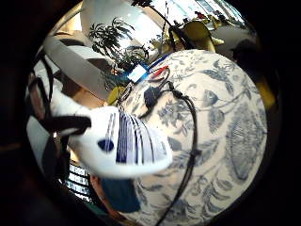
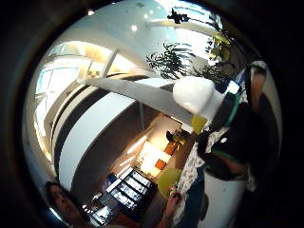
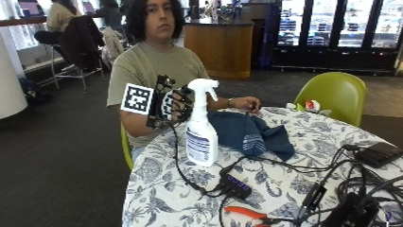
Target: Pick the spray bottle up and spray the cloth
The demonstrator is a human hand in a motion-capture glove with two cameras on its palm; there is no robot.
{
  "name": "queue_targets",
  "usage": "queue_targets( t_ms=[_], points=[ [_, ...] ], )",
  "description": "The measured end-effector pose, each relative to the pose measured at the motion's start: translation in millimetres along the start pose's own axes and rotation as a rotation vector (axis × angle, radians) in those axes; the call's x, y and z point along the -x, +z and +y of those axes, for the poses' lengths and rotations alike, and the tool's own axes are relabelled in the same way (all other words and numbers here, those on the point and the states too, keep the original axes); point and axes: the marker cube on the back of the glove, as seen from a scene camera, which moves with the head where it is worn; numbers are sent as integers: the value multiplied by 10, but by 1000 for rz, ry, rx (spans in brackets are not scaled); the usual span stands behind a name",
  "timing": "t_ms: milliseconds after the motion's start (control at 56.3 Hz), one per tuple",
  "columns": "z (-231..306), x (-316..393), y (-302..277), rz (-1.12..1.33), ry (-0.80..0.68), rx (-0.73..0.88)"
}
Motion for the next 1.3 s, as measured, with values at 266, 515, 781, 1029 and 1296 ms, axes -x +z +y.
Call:
queue_targets(
  t_ms=[266,515,781,1029,1296],
  points=[
    [645,92,-555,238,-83,435],
    [1149,98,-1102,284,-133,477],
    [1300,87,-1394,240,-21,373],
    [932,-86,-1002,169,-60,418],
    [312,-257,-275,-5,-57,532]
  ],
)
